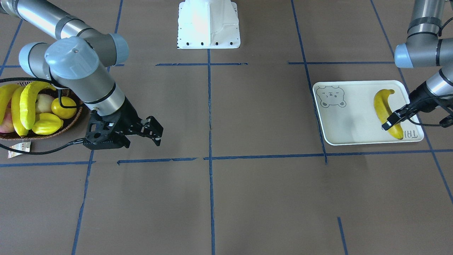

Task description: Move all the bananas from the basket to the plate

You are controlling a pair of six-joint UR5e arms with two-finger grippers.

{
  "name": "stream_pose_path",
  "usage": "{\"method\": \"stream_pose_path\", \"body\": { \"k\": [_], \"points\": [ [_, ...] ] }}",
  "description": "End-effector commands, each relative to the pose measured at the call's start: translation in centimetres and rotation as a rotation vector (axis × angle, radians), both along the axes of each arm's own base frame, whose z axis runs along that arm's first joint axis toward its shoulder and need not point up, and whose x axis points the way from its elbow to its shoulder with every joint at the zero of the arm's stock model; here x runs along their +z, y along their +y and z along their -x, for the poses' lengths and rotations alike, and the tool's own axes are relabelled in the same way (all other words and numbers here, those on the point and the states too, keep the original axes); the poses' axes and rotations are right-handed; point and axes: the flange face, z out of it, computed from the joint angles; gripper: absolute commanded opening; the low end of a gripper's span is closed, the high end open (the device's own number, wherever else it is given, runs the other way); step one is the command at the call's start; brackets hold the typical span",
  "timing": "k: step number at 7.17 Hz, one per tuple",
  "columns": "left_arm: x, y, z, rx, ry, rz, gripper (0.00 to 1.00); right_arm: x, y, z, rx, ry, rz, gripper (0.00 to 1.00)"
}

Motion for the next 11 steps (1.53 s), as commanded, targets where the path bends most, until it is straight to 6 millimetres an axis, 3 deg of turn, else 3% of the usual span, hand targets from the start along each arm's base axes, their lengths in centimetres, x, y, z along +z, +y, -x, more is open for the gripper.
{"method": "stream_pose_path", "body": {
  "k": [1,2,3,5,6,7,8,9,10,11],
  "points": [
    [2.3,1.3,1.0,-0.048,-0.084,0.002,0.07,0.6,-0.2,-0.6,-0.008,0.007,-0.009,1.0],
    [3.7,0.9,0.7,-0.04,-0.096,0.012,0.17,0.7,-0.2,-0.6,-0.008,0.007,-0.009,1.0],
    [3.5,0.0,0.1,-0.035,-0.087,-0.014,0.41,0.8,-0.2,-0.7,-0.006,0.009,-0.007,1.0],
    [3.2,0.0,-1.0,-0.014,-0.079,-0.033,0.64,0.9,-0.3,-1.0,-0.003,0.008,-0.006,1.0],
    [2.4,-0.4,-1.2,-0.012,-0.07,-0.057,0.92,1.0,-0.3,-1.3,0.0,0.008,-0.006,1.0],
    [1.8,-0.4,-1.2,0.045,-0.069,-0.119,1.0,1.0,0.2,-1.9,0.002,0.004,-0.009,1.0],
    [1.1,-0.6,-1.0,0.107,-0.033,-0.148,1.0,2.2,2.3,-3.7,-0.003,-0.002,-0.006,1.0],
    [-1.7,-2.6,-1.1,0.129,0.044,-0.154,1.0,4.0,4.8,-6.0,-0.003,-0.002,0.003,1.0],
    [-6.7,-6.9,-1.0,0.117,0.088,-0.188,1.0,6.6,8.7,-9.1,0.002,0.015,0.018,1.0],
    [-9.7,-9.2,-1.9,0.115,0.091,-0.194,1.0,9.0,12.4,-12.5,-0.004,0.042,0.016,1.0]
  ]
}}
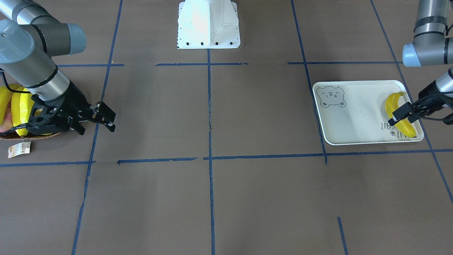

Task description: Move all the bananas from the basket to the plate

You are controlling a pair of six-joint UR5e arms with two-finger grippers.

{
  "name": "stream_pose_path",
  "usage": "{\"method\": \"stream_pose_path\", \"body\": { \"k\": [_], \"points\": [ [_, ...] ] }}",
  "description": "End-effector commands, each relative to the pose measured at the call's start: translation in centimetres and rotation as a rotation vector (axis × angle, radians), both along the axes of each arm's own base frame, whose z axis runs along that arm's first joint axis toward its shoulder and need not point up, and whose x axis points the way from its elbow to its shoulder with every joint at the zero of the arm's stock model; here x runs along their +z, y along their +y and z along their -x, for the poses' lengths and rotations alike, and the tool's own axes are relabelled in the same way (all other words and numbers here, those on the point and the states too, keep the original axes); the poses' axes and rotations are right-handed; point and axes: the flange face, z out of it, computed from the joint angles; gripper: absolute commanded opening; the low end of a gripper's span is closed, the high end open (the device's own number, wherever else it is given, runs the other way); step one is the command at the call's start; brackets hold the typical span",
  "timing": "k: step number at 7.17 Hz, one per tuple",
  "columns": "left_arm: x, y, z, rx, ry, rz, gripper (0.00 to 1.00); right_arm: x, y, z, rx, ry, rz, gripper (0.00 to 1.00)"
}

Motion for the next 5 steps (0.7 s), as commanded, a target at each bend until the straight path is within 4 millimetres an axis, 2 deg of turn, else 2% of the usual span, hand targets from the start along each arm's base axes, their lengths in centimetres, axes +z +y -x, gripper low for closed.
{"method": "stream_pose_path", "body": {
  "k": [1,2,3,4,5],
  "points": [
    [-5.6,-4.1,-0.9,0.002,0.03,-0.026,1.0,5.1,8.3,-6.9,-0.05,0.073,-0.028,1.0],
    [-6.3,-4.6,-1.1,0.003,0.035,-0.032,1.0,7.6,10.7,-9.4,-0.083,0.108,-0.056,1.0],
    [-6.5,-4.7,-1.3,0.004,0.037,-0.035,1.0,11.2,14.0,-12.1,-0.096,0.091,-0.12,1.0],
    [-6.9,-4.8,-1.3,0.004,0.039,-0.041,1.0,13.8,16.1,-13.6,-0.088,0.082,-0.13,1.0],
    [-6.9,-4.8,-1.3,0.004,0.04,-0.04,1.0,14.5,16.3,-13.8,-0.072,0.085,-0.117,0.99]
  ]
}}
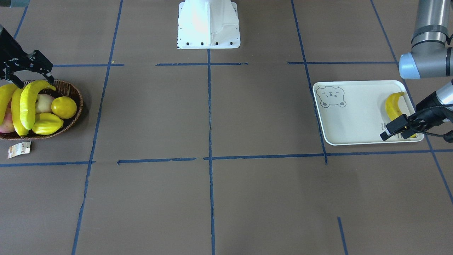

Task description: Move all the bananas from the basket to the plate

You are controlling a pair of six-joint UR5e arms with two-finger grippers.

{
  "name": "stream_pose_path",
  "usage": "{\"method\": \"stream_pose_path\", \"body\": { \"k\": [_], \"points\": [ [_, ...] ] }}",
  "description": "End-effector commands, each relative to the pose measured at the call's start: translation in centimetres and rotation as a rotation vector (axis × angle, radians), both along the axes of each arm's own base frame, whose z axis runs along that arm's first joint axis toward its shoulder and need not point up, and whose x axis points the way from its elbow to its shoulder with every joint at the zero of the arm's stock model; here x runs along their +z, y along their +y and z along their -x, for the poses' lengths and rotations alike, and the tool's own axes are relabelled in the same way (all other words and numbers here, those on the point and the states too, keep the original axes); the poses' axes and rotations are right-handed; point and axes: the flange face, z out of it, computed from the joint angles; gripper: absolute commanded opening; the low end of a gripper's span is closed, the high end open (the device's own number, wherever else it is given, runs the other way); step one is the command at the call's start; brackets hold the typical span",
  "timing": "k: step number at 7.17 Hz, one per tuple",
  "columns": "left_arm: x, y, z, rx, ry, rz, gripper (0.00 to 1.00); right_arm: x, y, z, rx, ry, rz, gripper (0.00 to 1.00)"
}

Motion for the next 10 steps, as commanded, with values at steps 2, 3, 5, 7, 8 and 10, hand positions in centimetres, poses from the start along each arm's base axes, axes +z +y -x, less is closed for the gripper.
{"method": "stream_pose_path", "body": {
  "k": [2,3,5,7,8,10],
  "points": [
    [-0.3,0.1,-0.1,0.017,0.018,0.004,1.0,5.0,0.9,-0.2,0.048,0.044,0.06,0.94],
    [-0.4,0.1,-0.1,0.018,0.021,0.001,1.0,5.1,0.9,0.5,0.035,0.048,0.057,0.92],
    [-0.4,0.2,-0.1,0.023,0.026,0.003,1.0,4.4,0.6,3.5,0.045,0.047,0.071,0.87],
    [-0.3,0.2,-0.1,0.023,0.025,0.005,1.0,5.0,1.1,4.4,0.044,0.073,0.068,0.85],
    [-0.3,0.2,-0.1,0.022,0.024,0.004,1.0,5.1,1.1,4.3,0.045,0.074,0.07,0.85],
    [-0.3,0.2,-0.1,0.02,0.023,0.005,1.0,5.0,1.1,4.6,0.042,0.073,0.069,0.74]
  ]
}}
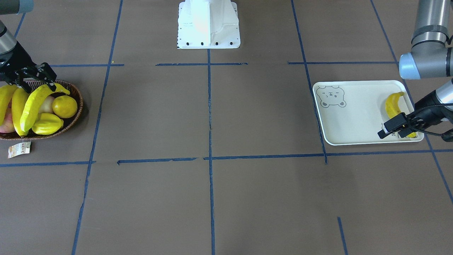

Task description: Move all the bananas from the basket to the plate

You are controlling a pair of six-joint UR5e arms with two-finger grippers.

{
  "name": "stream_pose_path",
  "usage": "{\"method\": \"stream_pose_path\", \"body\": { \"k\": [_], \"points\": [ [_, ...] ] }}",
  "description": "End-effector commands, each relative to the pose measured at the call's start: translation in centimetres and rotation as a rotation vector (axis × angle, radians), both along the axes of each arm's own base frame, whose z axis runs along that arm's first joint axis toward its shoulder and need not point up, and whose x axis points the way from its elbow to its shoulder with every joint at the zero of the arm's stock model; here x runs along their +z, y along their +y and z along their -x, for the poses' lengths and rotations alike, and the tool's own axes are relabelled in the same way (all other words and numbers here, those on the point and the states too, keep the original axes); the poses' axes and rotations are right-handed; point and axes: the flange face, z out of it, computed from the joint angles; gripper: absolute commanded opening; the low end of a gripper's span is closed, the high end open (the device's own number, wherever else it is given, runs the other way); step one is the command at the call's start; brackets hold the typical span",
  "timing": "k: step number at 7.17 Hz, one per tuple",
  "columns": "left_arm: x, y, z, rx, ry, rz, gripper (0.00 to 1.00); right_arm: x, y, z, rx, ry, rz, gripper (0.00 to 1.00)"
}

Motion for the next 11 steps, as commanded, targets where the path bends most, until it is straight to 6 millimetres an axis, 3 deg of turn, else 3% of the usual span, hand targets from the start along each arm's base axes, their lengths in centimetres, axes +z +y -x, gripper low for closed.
{"method": "stream_pose_path", "body": {
  "k": [1,4,5,7,9,10,11],
  "points": [
    [0.0,0.0,0.0,-0.001,0.0,0.0,1.0,0.0,0.0,0.2,-0.004,0.001,0.001,0.62],
    [0.1,0.0,-0.1,0.001,-0.002,0.003,1.0,0.0,-0.1,0.4,-0.009,-0.001,-0.007,0.19],
    [0.1,0.0,-0.1,0.001,-0.002,0.003,1.0,-0.2,-0.1,0.4,-0.01,-0.005,-0.012,0.09],
    [0.0,0.0,-0.3,0.004,-0.001,0.002,1.0,-3.3,0.2,-0.7,-0.008,-0.05,-0.041,0.03],
    [-0.1,0.0,-0.4,0.004,0.0,0.003,1.0,-6.2,-0.9,-4.2,0.03,-0.134,-0.035,0.01],
    [-0.6,-0.2,-0.6,-0.002,0.006,0.008,1.0,-7.5,-1.5,-4.4,0.025,-0.172,-0.044,0.02],
    [-2.7,-1.3,-1.1,-0.028,0.028,0.03,1.0,-9.6,-4.3,-2.3,0.019,-0.208,-0.092,0.02]
  ]
}}
